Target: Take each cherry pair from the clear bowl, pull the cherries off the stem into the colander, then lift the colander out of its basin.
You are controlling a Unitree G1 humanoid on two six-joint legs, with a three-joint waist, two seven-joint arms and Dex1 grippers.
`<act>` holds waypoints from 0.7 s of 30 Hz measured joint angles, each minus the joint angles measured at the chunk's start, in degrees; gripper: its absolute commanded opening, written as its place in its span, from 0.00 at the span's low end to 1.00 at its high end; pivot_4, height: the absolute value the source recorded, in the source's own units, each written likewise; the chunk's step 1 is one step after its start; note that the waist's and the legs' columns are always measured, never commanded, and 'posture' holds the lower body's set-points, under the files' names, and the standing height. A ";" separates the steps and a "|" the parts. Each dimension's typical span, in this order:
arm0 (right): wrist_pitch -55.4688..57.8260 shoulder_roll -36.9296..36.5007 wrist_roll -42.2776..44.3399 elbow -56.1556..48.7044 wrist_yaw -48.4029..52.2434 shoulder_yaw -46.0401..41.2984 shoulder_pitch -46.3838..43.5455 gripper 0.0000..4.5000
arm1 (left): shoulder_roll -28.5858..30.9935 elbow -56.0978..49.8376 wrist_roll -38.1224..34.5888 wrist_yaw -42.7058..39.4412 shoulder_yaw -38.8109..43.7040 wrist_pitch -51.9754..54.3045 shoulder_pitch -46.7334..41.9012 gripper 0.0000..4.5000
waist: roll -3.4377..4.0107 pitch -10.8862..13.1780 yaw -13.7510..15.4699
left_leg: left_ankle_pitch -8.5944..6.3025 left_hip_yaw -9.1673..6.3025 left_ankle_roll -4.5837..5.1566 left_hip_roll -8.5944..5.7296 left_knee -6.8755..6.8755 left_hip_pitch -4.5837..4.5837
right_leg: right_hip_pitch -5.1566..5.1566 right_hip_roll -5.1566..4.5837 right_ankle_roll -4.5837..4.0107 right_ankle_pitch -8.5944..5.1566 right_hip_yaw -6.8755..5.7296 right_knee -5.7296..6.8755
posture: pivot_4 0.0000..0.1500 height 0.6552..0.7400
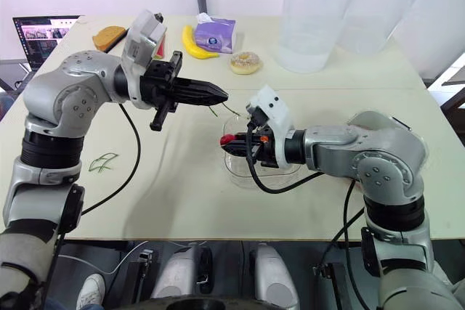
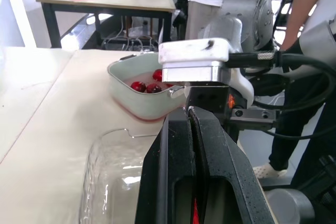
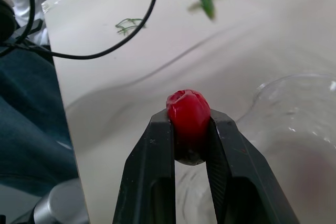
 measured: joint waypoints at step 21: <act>-6.09 -20.68 -12.05 0.26 0.89 -34.70 35.50 0.50 | -0.13 -2.21 -1.28 1.96 0.52 1.45 2.14 0.00 | 0.02 -0.01 -0.89 | 0.03 0.00 -0.06 -0.02 -0.06 0.15 | 0.17 0.07 0.03 -0.01 0.05 -0.01 | 1.00 1.00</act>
